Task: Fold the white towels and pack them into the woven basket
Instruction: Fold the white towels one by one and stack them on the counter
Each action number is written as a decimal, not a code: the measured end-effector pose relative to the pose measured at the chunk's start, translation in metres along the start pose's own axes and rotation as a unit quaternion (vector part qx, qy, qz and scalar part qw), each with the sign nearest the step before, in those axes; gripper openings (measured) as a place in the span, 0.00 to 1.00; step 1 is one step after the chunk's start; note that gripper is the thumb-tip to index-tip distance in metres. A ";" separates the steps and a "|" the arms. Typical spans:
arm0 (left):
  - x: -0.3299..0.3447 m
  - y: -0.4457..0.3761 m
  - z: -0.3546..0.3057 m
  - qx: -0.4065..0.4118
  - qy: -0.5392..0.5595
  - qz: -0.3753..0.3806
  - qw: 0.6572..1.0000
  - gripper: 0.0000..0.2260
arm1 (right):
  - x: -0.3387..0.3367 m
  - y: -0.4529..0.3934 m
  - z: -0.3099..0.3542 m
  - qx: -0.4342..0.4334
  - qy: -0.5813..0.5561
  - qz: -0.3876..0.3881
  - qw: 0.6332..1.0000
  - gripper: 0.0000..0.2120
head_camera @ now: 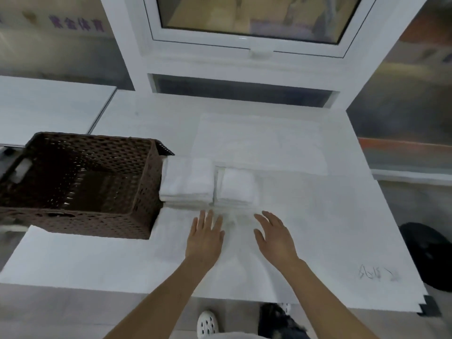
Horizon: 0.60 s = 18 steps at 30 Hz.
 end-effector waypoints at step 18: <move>0.115 -0.251 -0.270 0.075 0.044 0.063 0.994 0.22 | -0.063 -0.135 -0.326 0.099 0.031 0.000 0.995 0.21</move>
Point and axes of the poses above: each hand's wrist, its own y-axis away from the middle knuckle, its own x-axis out of the palm, z = x × y, the point moved 6 cm from there along -y, towards the middle knuckle, and after that the axes turned 11 degrees about y, right-handed, at the moved point
